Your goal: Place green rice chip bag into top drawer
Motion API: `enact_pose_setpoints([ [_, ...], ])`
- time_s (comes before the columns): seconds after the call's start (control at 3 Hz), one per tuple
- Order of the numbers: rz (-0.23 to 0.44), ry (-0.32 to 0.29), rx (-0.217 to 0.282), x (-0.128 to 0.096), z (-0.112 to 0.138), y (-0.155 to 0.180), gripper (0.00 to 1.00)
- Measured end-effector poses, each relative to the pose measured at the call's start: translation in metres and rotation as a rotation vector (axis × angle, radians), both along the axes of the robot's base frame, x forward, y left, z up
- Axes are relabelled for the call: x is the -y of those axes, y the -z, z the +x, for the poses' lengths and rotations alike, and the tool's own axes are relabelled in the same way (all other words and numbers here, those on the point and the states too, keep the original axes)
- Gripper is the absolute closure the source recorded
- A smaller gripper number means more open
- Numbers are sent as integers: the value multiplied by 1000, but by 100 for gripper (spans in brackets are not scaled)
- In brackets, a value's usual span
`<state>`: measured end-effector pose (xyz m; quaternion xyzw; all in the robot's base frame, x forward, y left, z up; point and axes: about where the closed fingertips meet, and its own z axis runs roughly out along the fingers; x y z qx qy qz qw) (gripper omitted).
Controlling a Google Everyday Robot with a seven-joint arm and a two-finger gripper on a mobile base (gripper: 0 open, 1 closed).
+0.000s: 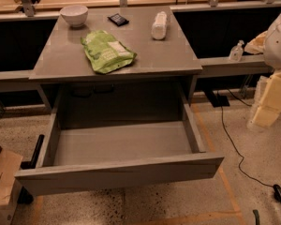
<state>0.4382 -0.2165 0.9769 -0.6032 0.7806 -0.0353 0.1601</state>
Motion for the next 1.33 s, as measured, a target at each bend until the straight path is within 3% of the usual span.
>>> enact_pose_setpoints([
  [0.33, 6, 1, 4, -1, 2, 0, 0],
  [0.67, 81, 12, 47, -14, 20, 3, 0],
  [1.33, 299, -121, 110, -100, 93, 10, 0],
])
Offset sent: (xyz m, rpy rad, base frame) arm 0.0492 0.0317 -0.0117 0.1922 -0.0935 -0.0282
